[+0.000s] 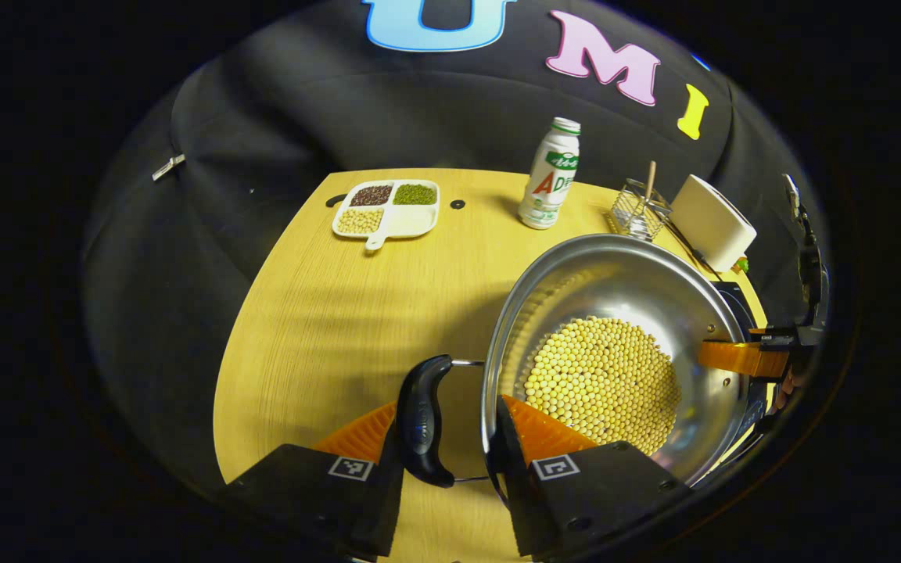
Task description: First push the handle of the pot to place it horizontally, then grasp the pot with both hands and set it on the induction cooktop.
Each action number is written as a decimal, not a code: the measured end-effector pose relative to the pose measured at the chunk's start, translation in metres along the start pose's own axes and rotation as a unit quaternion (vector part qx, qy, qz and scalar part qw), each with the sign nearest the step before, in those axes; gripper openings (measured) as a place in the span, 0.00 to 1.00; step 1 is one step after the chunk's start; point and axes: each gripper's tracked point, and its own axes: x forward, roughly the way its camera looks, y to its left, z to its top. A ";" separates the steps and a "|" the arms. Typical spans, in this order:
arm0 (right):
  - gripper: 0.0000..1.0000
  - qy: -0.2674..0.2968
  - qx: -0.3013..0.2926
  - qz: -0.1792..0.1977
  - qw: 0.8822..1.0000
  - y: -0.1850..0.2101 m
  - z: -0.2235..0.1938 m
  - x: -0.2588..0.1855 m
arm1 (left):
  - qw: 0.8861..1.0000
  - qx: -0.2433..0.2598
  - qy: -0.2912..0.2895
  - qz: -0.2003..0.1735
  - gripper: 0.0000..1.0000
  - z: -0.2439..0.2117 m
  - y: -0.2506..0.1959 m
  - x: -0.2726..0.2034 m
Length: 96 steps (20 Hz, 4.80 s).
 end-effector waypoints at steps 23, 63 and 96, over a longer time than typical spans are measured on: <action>0.57 0.001 0.065 -0.048 0.997 -0.259 0.011 -0.075 | 0.996 0.064 0.012 -0.062 0.59 0.039 -0.275 0.023; 0.99 -0.034 0.037 -0.041 0.998 -0.292 0.023 -0.070 | 0.998 0.054 -0.038 0.016 0.96 0.040 -0.288 0.034; 0.98 -0.506 -0.031 -0.098 0.856 -0.127 0.159 -0.440 | 0.884 0.042 -0.465 0.003 0.96 0.141 -0.229 -0.346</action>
